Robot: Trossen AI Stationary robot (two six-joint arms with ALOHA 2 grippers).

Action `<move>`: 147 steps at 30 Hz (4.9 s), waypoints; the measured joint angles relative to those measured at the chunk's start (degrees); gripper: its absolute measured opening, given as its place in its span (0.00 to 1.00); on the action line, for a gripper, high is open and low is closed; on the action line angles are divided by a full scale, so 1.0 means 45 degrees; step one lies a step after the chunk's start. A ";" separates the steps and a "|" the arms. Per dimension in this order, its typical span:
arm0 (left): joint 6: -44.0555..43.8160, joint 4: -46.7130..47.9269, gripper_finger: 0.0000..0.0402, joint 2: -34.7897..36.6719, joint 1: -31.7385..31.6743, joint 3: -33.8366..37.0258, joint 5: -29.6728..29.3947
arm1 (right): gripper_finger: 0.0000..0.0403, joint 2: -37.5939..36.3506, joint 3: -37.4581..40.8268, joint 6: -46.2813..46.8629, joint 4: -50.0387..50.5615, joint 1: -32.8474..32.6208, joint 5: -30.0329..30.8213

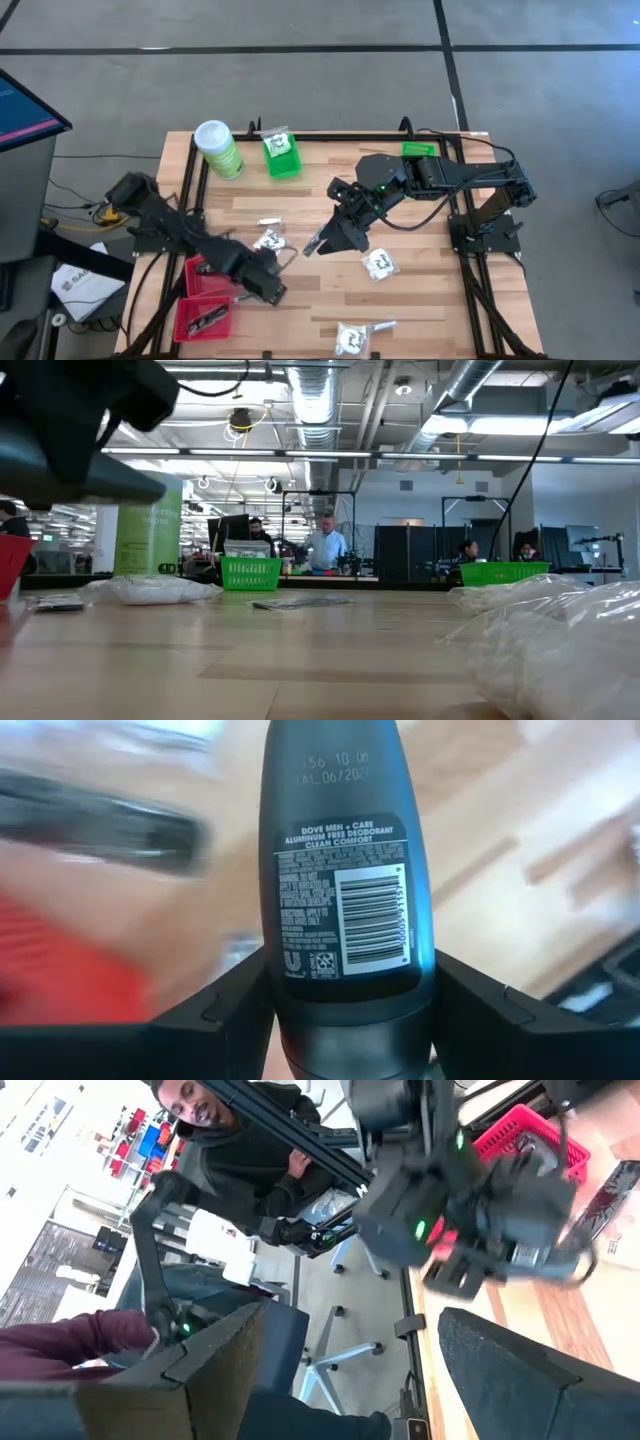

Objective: Pick & Place Travel size toiletries
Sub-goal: Put the black deodorant into the top red basket, then put the white vanity pack into the top left green basket

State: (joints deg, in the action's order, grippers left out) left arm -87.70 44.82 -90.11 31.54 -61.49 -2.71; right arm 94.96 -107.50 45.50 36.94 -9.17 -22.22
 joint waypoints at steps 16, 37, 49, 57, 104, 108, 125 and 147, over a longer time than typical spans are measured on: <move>0.2180 0.5335 0.51 0.4101 0.1282 0.1647 -0.0442 | 0.72 -0.0001 -0.0001 -0.0541 -0.2404 0.0389 0.0058; 0.0961 0.3261 0.51 0.4446 0.5030 0.4656 0.0053 | 0.72 0.0000 -0.0003 -0.0522 -0.1967 0.0395 0.1533; 0.0385 0.3025 0.79 0.4446 0.5311 0.4726 0.0357 | 0.72 0.0000 -0.0002 -0.0702 -0.0339 -0.0306 0.3257; 0.0319 0.3044 0.85 0.4446 0.5311 0.4583 0.0469 | 0.72 0.0000 0.0000 -0.0852 -0.0195 -0.0559 0.3290; 0.5005 -0.4876 0.00 0.7503 0.1088 0.4177 -0.4723 | 0.01 -0.0019 0.0798 -0.1528 0.5932 -0.2133 0.4684; 0.6374 -0.7368 0.00 0.6364 -0.0340 0.4172 -0.3730 | 0.00 -0.0057 0.1843 -0.1392 0.4822 -0.2239 0.4774; 0.6477 -0.9993 0.00 0.2330 -0.2238 0.4167 -0.0697 | 0.00 -0.2129 0.7694 0.2003 0.2300 -0.3161 0.4915; 0.6192 -1.1532 0.00 0.2202 0.0042 0.4172 -0.3146 | 0.00 -0.5140 1.4021 1.1452 -0.0906 -0.4348 0.3490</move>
State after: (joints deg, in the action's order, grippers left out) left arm -59.84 -7.07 -80.20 31.73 -42.72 -16.87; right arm 71.83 -44.41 97.03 32.86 -28.73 -6.51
